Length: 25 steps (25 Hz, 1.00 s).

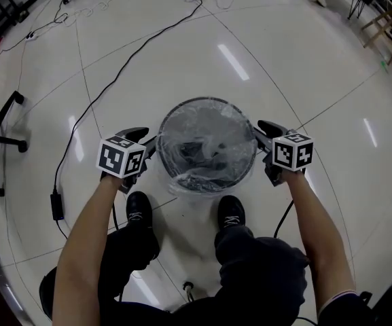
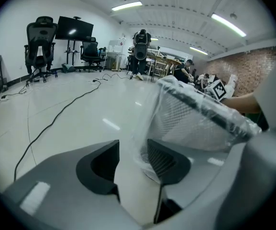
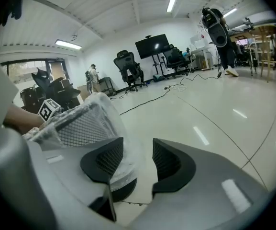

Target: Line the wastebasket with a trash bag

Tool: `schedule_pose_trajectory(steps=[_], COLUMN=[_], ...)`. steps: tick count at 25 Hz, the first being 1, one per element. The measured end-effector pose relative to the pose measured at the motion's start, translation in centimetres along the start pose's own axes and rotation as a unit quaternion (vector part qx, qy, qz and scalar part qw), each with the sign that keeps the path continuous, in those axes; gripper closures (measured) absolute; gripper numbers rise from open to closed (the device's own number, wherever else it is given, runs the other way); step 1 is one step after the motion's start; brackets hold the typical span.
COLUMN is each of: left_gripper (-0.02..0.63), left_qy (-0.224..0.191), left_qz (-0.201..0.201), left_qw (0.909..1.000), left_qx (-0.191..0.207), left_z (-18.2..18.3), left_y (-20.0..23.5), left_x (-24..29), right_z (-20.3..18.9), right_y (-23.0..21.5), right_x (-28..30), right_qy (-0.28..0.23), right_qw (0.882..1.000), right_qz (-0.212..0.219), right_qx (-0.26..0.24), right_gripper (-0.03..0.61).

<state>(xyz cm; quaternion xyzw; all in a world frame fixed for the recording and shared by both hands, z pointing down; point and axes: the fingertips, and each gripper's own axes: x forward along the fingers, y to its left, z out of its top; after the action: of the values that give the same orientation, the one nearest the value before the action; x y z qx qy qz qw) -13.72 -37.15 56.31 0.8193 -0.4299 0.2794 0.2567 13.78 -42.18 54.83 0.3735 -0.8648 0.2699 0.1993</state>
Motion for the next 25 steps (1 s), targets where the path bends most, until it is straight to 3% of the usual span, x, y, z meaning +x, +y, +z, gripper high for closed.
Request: schedule_pose_trajectory(steps=[8, 10, 11, 13, 14, 18, 25], left_gripper=[0.433, 0.443, 0.462, 0.57, 0.603, 0.603, 0.603], left_qy=[-0.036, -0.057, -0.071, -0.104, -0.121, -0.168, -0.191], left_qz=[0.024, 0.03, 0.032, 0.036, 0.035, 0.022, 0.024], left_qw=[0.9985, 0.9967, 0.9952, 0.9909, 0.9885, 0.9805, 0.9775], left_qx=[0.035, 0.049, 0.059, 0.077, 0.083, 0.099, 0.086], left_z=[2.1, 3.1, 3.7, 5.1, 5.8, 7.3, 7.0], left_y=[-1.8, -2.8, -3.4, -4.9, -5.8, -10.3, -15.2], left_x=[-5.9, -7.7, -8.7, -10.6, -11.4, -14.1, -17.7], right_z=[1.9, 2.4, 2.8, 3.8, 4.2, 5.1, 4.8], right_y=[1.9, 2.7, 3.4, 4.9, 5.9, 10.9, 18.9], right_x=[-5.9, -7.6, -8.4, -10.0, -10.7, -12.9, -15.9], right_qy=[-0.046, -0.056, -0.063, -0.08, -0.089, -0.109, -0.125], right_qw=[0.999, 0.998, 0.997, 0.995, 0.994, 0.99, 0.981], right_qz=[-0.029, -0.038, -0.041, -0.043, -0.041, -0.019, 0.021], right_qx=[-0.003, -0.01, -0.016, -0.032, -0.04, -0.084, -0.148], right_gripper=[0.4, 0.447, 0.472, 0.525, 0.545, 0.577, 0.577])
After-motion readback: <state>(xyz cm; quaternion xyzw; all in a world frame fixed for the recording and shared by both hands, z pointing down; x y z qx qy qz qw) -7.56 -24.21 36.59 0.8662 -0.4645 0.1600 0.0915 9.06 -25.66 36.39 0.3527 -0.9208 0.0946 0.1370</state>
